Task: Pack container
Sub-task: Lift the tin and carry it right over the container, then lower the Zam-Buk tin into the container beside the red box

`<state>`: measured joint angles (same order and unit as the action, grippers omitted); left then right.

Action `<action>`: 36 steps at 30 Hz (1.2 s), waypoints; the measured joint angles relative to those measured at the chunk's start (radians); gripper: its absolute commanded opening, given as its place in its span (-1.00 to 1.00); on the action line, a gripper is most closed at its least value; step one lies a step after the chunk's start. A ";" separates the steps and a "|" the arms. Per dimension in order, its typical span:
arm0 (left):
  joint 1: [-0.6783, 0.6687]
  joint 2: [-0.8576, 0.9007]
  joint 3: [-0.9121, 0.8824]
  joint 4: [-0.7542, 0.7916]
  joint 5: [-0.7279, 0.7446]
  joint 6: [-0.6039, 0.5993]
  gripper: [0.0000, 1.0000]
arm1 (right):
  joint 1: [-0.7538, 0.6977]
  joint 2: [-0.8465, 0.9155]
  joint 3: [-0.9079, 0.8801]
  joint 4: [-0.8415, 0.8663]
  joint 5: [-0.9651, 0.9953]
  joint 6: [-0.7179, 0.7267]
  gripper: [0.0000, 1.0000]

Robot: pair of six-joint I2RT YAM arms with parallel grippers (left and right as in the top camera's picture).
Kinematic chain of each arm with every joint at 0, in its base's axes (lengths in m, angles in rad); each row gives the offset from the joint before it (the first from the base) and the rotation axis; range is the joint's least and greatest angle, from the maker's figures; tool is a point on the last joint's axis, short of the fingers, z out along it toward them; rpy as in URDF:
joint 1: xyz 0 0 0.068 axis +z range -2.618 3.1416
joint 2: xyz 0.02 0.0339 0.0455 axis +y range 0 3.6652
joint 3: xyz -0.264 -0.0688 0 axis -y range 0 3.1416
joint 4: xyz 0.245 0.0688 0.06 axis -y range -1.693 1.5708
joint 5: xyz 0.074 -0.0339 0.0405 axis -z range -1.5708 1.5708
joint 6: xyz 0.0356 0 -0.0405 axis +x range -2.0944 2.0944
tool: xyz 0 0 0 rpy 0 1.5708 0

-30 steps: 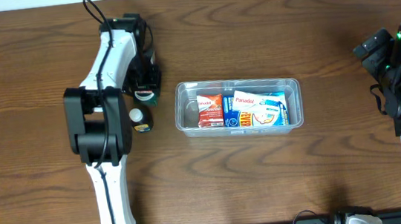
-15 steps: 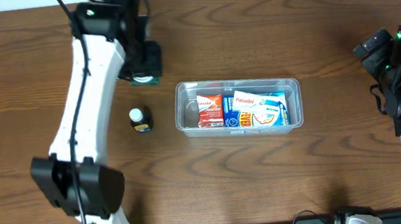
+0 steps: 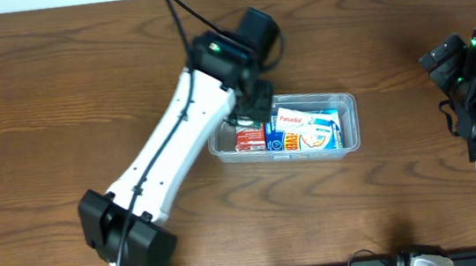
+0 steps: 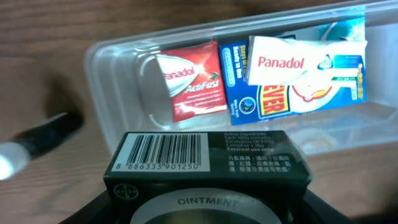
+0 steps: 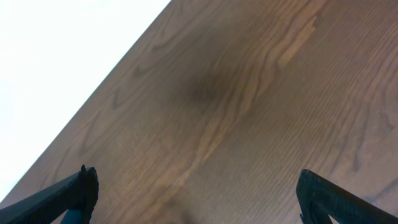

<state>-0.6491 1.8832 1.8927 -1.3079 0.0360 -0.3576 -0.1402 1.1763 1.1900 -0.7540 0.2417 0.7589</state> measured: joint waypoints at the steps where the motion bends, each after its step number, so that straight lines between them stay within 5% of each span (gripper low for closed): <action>1: -0.010 0.000 -0.018 0.015 -0.007 -0.018 0.19 | 0.000 0.000 0.000 0.000 0.000 0.000 0.98; 12: -0.023 0.000 -0.250 0.240 -0.043 -0.145 0.20 | 0.000 0.000 0.000 -0.001 0.000 0.000 0.99; 36: -0.012 0.109 -0.283 0.290 -0.043 -0.140 0.20 | 0.000 0.000 0.000 -0.001 0.000 0.000 0.99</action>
<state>-0.6613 1.9926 1.6100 -1.0180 -0.0074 -0.4976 -0.1402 1.1763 1.1900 -0.7547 0.2420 0.7586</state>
